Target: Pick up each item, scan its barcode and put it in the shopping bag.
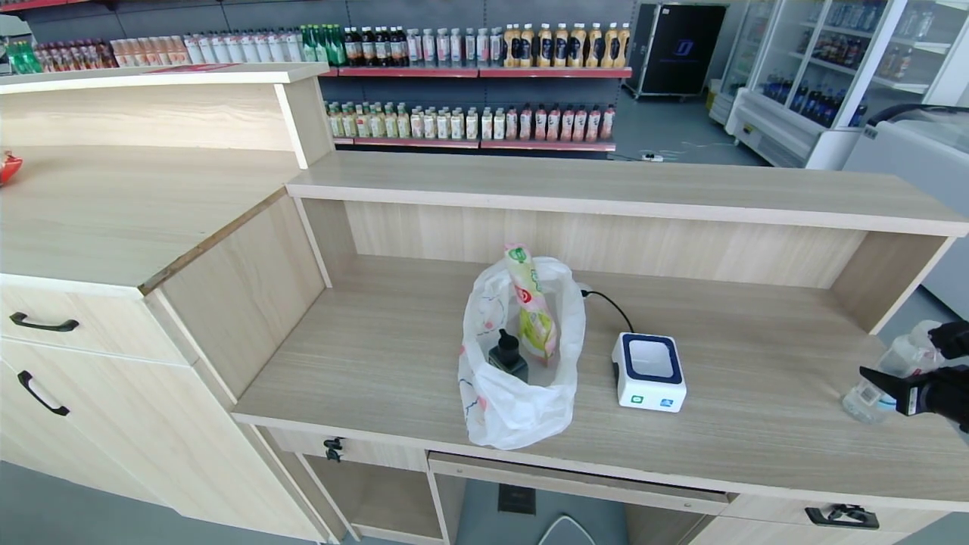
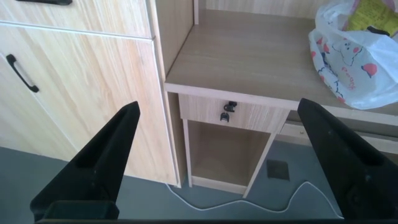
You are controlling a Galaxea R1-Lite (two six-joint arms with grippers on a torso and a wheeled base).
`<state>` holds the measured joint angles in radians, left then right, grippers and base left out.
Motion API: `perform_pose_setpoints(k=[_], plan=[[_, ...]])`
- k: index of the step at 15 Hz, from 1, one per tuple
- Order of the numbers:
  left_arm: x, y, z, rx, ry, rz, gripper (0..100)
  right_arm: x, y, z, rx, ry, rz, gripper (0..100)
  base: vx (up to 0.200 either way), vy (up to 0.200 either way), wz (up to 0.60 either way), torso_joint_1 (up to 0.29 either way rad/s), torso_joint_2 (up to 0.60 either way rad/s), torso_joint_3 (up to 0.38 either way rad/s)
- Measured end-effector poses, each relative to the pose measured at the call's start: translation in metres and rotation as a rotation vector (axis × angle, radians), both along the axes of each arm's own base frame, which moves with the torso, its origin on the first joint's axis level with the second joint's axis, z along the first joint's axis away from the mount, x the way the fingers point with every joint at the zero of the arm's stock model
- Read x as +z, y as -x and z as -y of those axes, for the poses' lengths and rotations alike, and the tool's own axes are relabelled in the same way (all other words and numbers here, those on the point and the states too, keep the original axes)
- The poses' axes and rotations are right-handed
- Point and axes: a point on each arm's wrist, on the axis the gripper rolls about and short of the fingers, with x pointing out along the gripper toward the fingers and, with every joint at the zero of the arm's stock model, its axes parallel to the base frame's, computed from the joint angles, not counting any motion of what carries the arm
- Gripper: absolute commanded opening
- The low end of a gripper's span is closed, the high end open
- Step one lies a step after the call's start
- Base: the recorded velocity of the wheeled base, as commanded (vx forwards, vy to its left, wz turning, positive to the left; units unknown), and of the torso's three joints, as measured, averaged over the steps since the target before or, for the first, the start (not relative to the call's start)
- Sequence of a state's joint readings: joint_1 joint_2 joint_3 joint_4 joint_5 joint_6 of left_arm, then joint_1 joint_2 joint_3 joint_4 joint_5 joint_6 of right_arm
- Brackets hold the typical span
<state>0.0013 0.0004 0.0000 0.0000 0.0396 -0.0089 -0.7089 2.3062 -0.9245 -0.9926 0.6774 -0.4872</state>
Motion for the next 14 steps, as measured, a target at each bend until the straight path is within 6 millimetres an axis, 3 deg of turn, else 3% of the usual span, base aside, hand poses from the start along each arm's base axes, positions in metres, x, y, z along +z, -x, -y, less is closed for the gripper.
perform_pose_setpoints(k=[4,8,11,14], plan=[[0.0,0.0,0.0,0.0,0.0,0.0,100,0.004,-0.002,0.005,-0.018,-0.02,0.012,0,0.0,0.0,0.0,0.0,0.0,0.0],[0.0,0.0,0.0,0.0,0.0,0.0,100,0.022,-0.007,-0.006,-0.028,-0.188,0.024,0,0.0,0.0,0.0,0.0,0.0,0.0],[0.0,0.0,0.0,0.0,0.0,0.0,100,0.053,-0.006,-0.028,0.037,-0.346,-0.013,0,0.0,0.0,0.0,0.0,0.0,0.0],[0.0,0.0,0.0,0.0,0.0,0.0,100,0.104,0.008,-0.059,0.2,-0.467,-0.035,0,0.0,0.0,0.0,0.0,0.0,0.0]])
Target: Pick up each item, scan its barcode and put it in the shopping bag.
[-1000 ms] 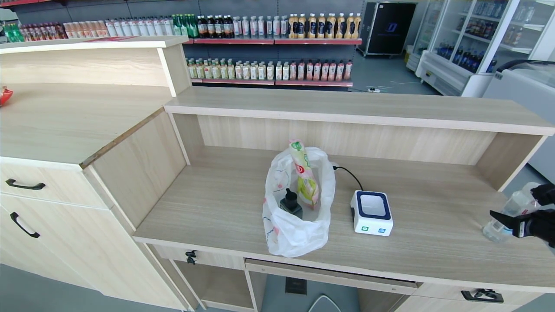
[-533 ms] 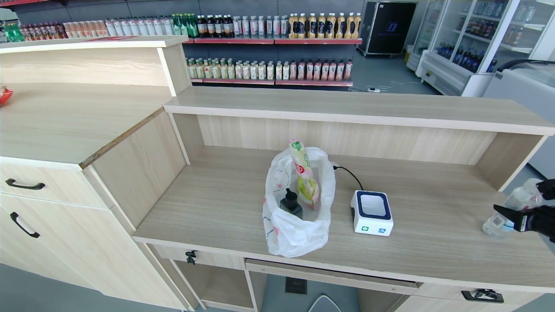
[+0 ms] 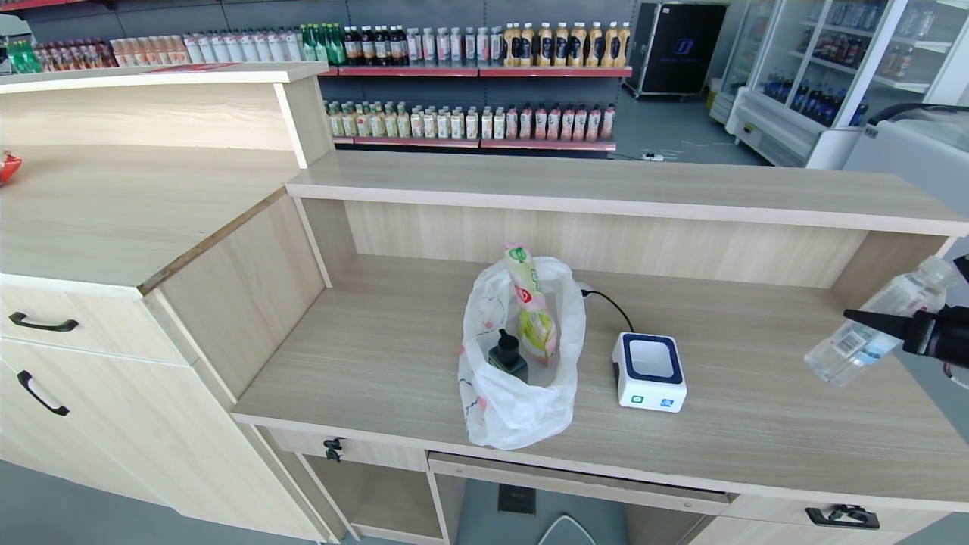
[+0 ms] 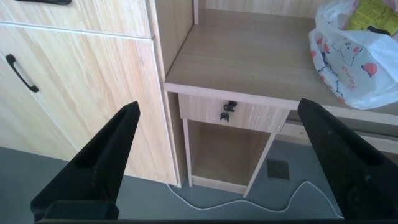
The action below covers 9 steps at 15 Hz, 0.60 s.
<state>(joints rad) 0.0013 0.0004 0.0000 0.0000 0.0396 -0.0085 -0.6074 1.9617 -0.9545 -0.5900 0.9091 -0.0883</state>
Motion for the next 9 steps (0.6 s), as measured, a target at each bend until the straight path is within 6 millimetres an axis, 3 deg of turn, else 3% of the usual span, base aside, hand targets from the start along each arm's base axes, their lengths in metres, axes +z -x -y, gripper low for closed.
perform_pose_setpoints(k=[5,9], plan=[[0.0,0.0,0.0,0.0,0.0,0.0,100,0.091,0.042,-0.08,0.339,-0.124,0.064,0,0.0,0.0,0.0,0.0,0.0,0.0],[0.0,0.0,0.0,0.0,0.0,0.0,100,0.144,0.078,-0.152,0.586,-0.113,0.159,0,0.0,0.0,0.0,0.0,0.0,0.0]])
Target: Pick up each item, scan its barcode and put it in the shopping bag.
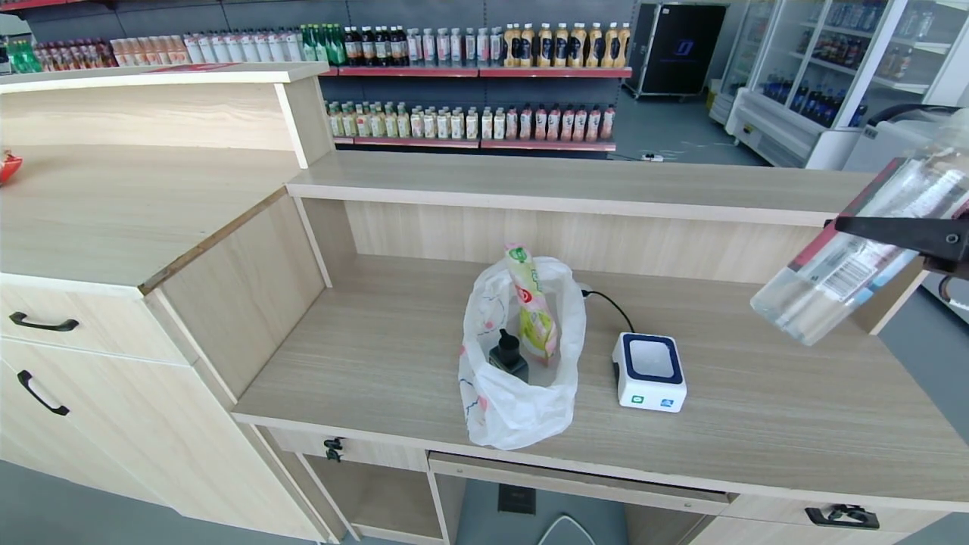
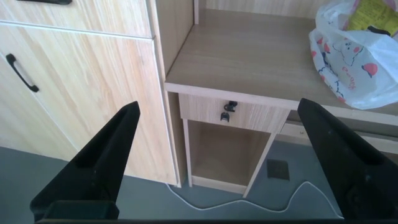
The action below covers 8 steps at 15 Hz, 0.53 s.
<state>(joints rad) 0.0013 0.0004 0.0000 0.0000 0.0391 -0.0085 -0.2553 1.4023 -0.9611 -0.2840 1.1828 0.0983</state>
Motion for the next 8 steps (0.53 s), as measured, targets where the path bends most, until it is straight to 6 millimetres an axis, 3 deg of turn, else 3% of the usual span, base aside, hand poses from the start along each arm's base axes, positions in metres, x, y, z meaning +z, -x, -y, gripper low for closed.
perform_pose_setpoints(k=[4,8], plan=[[0.0,0.0,0.0,0.0,0.0,0.0,100,0.02,0.037,-0.046,0.19,0.011,0.082,0,0.0,0.0,0.0,0.0,0.0,0.0],[0.0,0.0,0.0,0.001,0.0,0.0,100,0.028,0.071,-0.072,0.345,0.007,0.112,0,0.0,0.0,0.0,0.0,0.0,0.0]])
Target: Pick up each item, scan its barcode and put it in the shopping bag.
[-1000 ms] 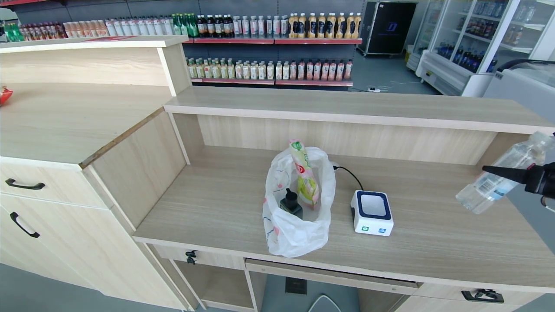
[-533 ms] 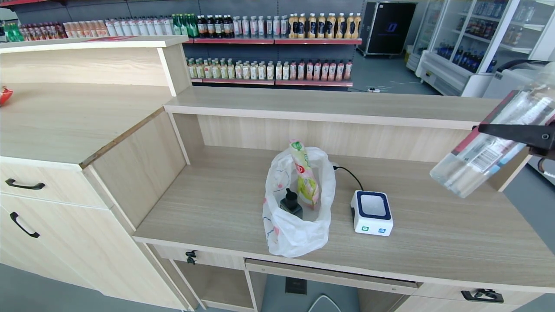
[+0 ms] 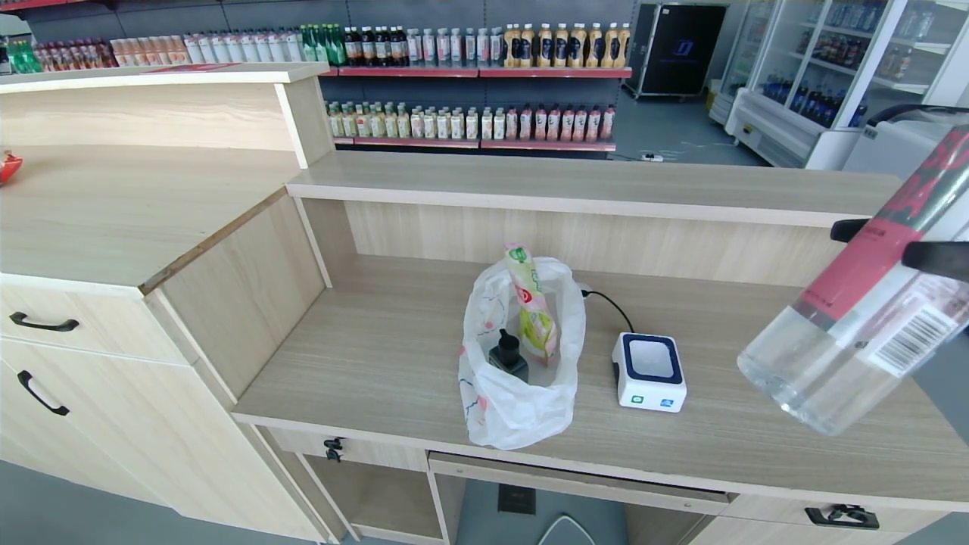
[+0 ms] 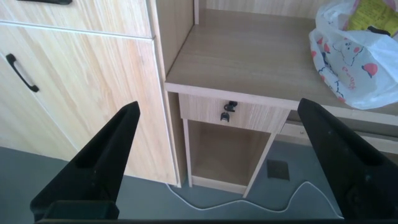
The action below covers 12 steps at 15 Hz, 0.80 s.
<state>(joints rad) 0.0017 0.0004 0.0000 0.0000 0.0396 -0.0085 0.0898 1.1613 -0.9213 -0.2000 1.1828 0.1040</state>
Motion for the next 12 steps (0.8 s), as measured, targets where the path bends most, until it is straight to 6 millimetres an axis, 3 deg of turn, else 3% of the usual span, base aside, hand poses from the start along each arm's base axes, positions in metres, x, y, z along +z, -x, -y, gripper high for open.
perform_pose_setpoints(k=[6,12], plan=[[0.0,0.0,0.0,-0.001,0.0,0.0,100,0.011,0.038,-0.016,0.152,-0.009,0.054,0,0.0,0.0,0.0,0.0,0.0,0.0],[0.0,0.0,0.0,0.0,0.0,0.0,100,0.014,0.051,-0.025,0.155,-0.019,0.079,0,0.0,0.0,0.0,0.0,0.0,0.0]])
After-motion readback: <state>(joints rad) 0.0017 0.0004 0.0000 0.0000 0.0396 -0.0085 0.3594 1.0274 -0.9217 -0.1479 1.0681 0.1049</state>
